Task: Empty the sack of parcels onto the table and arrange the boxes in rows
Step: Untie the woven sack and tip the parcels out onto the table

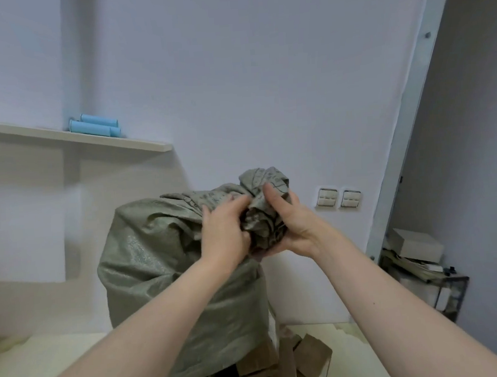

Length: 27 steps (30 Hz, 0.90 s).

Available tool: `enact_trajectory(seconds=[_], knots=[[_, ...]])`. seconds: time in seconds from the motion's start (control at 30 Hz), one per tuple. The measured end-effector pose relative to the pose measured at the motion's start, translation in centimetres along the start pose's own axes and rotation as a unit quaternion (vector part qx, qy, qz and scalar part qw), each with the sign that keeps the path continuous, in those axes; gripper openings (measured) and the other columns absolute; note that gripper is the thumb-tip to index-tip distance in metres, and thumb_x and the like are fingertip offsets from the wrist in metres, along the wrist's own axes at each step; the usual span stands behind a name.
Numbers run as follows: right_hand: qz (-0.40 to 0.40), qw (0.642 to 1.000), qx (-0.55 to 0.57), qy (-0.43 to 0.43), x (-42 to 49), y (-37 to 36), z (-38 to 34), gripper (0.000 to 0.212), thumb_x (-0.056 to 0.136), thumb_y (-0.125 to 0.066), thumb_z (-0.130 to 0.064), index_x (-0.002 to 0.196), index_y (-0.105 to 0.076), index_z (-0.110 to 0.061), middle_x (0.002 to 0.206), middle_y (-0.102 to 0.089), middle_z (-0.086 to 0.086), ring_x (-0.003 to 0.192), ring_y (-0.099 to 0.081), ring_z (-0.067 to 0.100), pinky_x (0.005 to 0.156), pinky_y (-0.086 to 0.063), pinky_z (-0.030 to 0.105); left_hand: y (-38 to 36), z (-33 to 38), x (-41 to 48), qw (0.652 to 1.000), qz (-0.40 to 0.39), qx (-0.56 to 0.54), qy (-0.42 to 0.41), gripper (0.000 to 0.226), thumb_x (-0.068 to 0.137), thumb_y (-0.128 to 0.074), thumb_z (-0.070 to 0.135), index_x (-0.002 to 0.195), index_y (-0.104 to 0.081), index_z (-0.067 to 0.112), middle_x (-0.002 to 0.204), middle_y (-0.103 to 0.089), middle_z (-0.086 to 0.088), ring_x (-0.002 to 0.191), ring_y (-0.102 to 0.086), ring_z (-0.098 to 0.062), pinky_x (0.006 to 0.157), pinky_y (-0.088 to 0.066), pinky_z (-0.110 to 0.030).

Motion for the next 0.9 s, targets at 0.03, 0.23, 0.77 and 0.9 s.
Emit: enact_trajectory(seconds=[0.03, 0.23, 0.77, 0.9], knots=[[0.027, 1.000, 0.004, -0.004, 0.1, 0.2, 0.1, 0.102, 0.056, -0.084, -0.051, 0.142, -0.033, -0.032, 0.131, -0.061, 0.008, 0.106, -0.064, 0.040, 0.055, -0.050, 0.069, -0.8, 0.1, -0.5, 0.999, -0.042, 0.008, -0.020, 0.036, 0.068, -0.059, 0.008, 0.098, -0.058, 0.026, 0.096, -0.063, 0.004, 0.102, -0.058, -0.028, 0.104, -0.035, -0.044], [0.125, 0.990, -0.063, 0.035, 1.9, 2.1, 2.7, 0.040, 0.080, -0.076, -0.006, 0.114, -0.063, -0.023, 0.107, -0.073, 0.013, 0.092, -0.071, 0.033, 0.075, -0.058, 0.057, -2.7, -0.8, -1.6, 0.972, -0.166, 0.128, -0.105, 0.070, 0.079, -0.067, 0.039, 0.135, -0.034, 0.014, 0.129, -0.056, 0.002, 0.132, -0.044, -0.015, 0.120, 0.013, -0.039], [0.321, 0.795, -0.259, 0.444, -0.1, 0.3, -3.6, 0.059, 0.071, -0.049, 0.019, 0.110, -0.066, -0.022, 0.124, -0.043, 0.003, 0.109, -0.049, 0.012, 0.095, -0.034, 0.001, 5.3, -5.4, 3.0, 0.993, 0.102, 0.059, 0.012, 0.055, 0.091, -0.046, -0.004, 0.136, -0.058, 0.025, 0.143, -0.054, 0.001, 0.137, -0.041, -0.026, 0.114, -0.028, -0.035], [0.287, 0.809, -0.354, 0.371, 0.9, 1.0, -2.3, 0.056, 0.070, -0.048, 0.017, 0.108, -0.067, -0.020, 0.127, -0.046, 0.006, 0.115, -0.051, 0.027, 0.098, -0.039, 0.024, 2.5, -7.5, 1.8, 0.968, -0.119, 0.189, 0.115, 0.096, 0.085, -0.070, 0.031, 0.154, -0.003, 0.042, 0.163, -0.016, -0.003, 0.150, -0.011, -0.028, 0.116, -0.009, -0.065]])
Point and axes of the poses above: each hand's wrist, its own x-axis towards the middle knuckle, its own y-axis out of the back of the hand, z = x × y, the point moved 3 cm from there along x, towards the middle knuckle
